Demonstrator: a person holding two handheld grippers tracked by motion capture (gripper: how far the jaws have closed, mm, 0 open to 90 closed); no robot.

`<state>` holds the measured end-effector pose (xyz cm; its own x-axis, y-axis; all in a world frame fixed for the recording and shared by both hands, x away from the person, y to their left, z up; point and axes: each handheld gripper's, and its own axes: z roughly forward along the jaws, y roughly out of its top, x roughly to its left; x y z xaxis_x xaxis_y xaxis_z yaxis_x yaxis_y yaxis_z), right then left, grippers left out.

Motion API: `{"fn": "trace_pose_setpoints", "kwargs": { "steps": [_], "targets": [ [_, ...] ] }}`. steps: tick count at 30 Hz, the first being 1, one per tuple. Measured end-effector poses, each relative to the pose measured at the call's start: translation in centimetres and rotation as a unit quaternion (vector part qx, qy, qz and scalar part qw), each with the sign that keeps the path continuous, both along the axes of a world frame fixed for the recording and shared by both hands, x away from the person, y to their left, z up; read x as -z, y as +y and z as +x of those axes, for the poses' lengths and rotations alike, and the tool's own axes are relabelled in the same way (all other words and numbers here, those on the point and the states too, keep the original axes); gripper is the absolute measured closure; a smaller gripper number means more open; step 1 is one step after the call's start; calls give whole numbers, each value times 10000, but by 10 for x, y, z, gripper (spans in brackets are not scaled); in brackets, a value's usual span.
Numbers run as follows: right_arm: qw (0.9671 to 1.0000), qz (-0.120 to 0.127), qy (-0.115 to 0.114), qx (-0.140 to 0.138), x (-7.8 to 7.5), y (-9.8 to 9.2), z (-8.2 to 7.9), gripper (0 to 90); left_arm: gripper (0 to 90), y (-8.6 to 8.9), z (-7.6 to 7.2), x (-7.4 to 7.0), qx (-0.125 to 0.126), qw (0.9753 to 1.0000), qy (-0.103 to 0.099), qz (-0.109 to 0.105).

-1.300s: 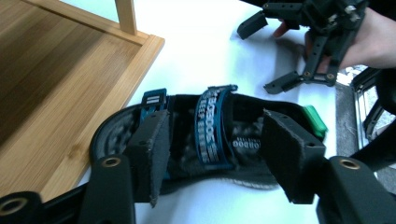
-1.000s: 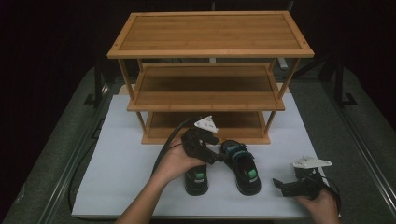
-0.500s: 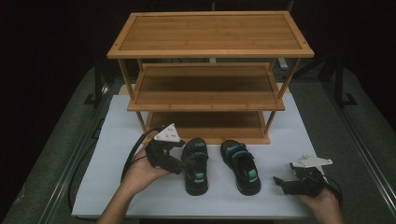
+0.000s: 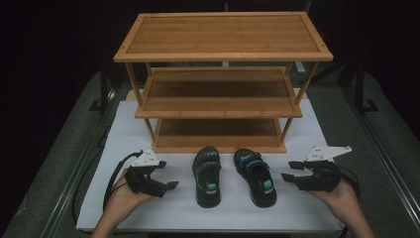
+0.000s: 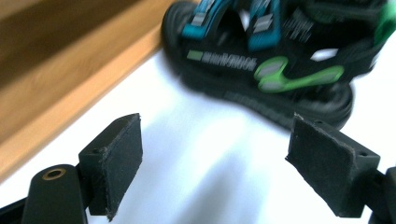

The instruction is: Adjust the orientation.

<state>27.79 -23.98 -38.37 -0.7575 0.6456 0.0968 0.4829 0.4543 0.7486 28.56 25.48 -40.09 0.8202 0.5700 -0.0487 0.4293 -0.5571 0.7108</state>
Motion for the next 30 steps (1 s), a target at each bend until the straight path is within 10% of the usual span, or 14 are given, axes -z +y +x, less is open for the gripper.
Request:
{"fn": "trace_pose_setpoints", "kwargs": {
  "steps": [13, 30],
  "targets": [
    [9945, 133, 249, -1011, -19, 37, 42, 572, 84, 29, 1, 35, -242, 9996, -58, 145],
    [9838, 369, 810, -1557, -3, 54, 68, 598, 81, 33, 2, 50, -141, 9996, -136, 216]
  ]
}}
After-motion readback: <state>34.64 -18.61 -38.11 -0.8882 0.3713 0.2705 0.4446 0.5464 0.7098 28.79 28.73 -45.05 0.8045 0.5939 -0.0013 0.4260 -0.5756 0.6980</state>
